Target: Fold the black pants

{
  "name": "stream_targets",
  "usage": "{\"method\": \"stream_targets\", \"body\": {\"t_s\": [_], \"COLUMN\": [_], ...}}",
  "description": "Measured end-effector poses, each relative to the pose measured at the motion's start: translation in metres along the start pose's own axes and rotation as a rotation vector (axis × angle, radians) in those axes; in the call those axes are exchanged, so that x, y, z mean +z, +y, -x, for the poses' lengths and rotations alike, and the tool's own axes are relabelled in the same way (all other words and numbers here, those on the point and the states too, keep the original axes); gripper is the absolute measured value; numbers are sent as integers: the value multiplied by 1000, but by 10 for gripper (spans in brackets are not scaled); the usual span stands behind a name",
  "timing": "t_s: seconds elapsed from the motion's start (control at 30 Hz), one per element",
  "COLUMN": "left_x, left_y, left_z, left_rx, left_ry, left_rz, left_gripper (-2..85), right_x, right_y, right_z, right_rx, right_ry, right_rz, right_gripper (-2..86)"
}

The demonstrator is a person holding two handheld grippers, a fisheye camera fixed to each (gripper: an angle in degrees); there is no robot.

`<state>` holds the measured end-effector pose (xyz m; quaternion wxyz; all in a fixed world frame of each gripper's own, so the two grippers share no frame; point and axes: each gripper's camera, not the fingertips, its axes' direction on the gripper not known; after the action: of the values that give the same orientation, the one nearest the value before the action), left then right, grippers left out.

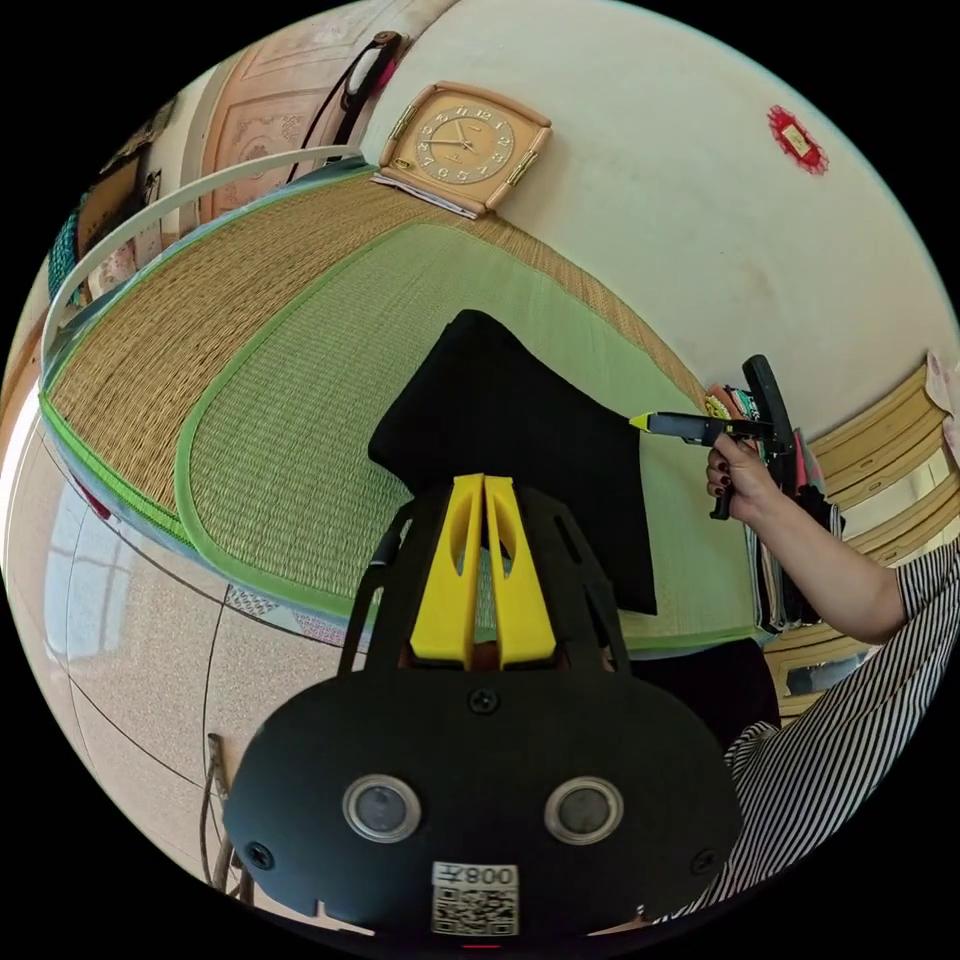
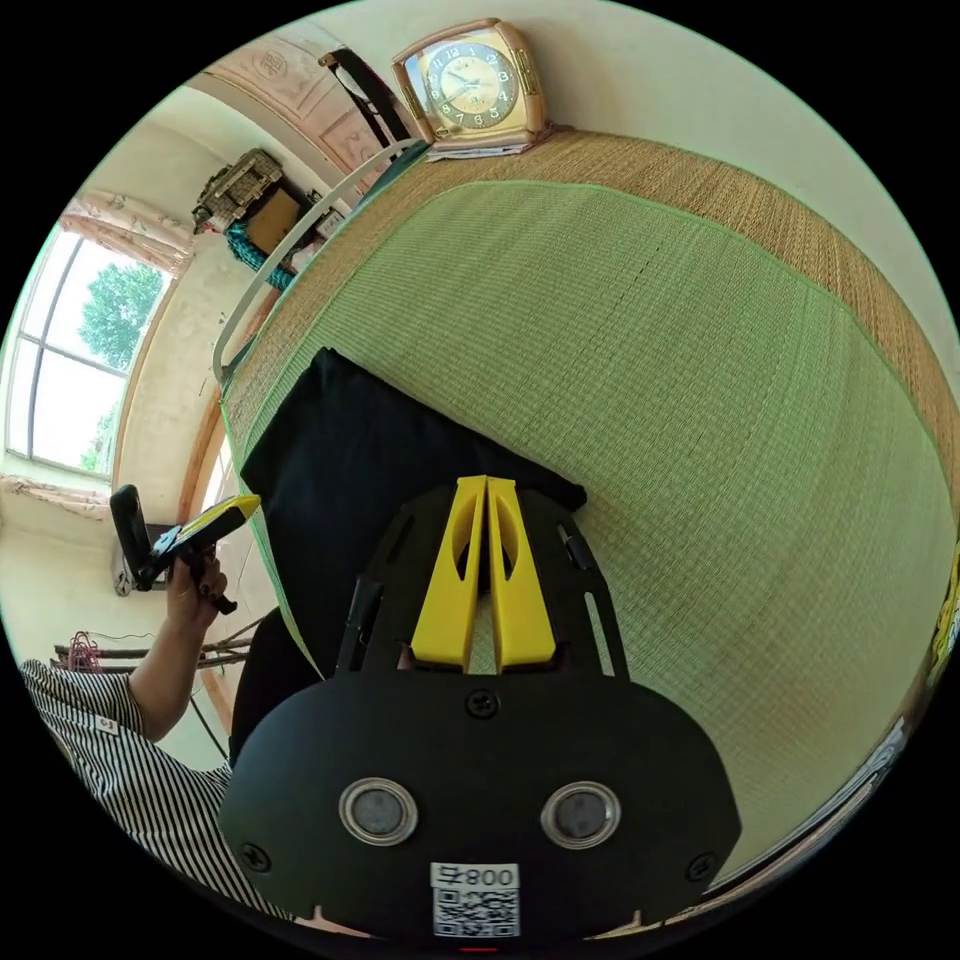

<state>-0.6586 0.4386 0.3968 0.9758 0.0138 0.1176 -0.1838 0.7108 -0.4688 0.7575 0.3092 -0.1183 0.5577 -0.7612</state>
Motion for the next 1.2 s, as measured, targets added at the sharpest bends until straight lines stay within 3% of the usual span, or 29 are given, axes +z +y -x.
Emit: {"method": "stream_targets", "body": {"t_s": [0.1,0.3,0.4,0.57,0.77,1.0,1.2], "left_x": [21,16,27,29,73,100,92], "left_y": [-3,0,1,2,-3,-19,-20], "left_z": [-5,-29,-34,-67,-108,-125,-121], "left_rx": [-11,-6,-18,36,135,141,122], "left_ry": [-5,35,27,203,251,174,213], "left_rz": [128,102,170,228,488,540,490], "left_gripper": [1,2,4,20,62,33,12], "right_x": [6,1,18,-13,-49,-59,-61], "right_y": [8,79,101,102,132,160,171], "right_z": [-10,30,30,4,-55,-110,-131], "right_rx": [8,-175,-175,-137,46,253,358], "right_ry": [-41,-251,-227,-277,-499,-683,-768], "right_rz": [82,147,206,170,88,101,128], "right_gripper": [1,1,1,2,4,34,89]}}
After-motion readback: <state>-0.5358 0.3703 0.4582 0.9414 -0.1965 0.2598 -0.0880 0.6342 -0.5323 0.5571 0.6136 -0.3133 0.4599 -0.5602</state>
